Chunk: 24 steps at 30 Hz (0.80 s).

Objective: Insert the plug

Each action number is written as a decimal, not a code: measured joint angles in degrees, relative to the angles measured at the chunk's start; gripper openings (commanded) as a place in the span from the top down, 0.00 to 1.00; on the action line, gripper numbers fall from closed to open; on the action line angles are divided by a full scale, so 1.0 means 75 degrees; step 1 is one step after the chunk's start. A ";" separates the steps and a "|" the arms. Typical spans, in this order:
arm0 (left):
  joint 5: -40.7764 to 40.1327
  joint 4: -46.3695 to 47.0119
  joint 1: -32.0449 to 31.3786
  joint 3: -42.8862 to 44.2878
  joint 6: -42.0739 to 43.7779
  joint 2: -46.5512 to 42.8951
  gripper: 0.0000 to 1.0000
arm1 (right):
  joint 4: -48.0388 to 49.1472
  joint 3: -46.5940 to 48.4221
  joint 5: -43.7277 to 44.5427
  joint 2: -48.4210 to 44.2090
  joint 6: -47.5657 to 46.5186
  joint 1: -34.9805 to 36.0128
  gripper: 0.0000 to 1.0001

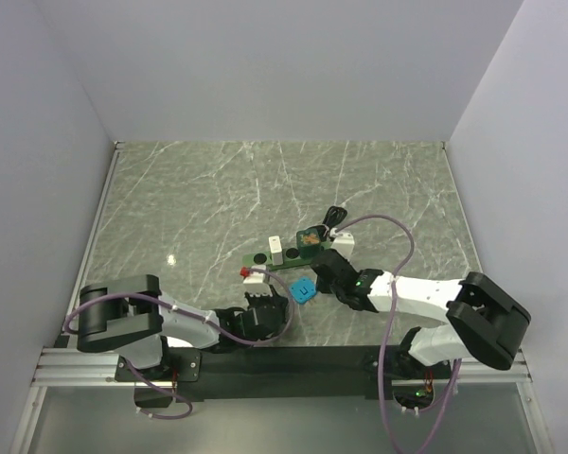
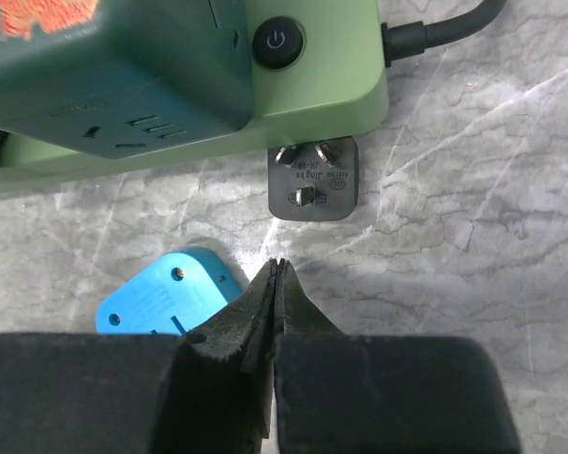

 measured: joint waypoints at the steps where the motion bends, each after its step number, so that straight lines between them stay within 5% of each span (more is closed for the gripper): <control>1: 0.0032 0.0000 0.0000 0.0003 -0.0032 0.0055 0.97 | 0.0032 0.0000 -0.0026 0.0047 -0.0015 -0.0003 1.00; 24: 0.0918 0.1757 0.1311 -0.0009 0.0950 0.1081 0.99 | 0.0082 -0.0064 -0.0766 0.0248 0.0032 0.0592 1.00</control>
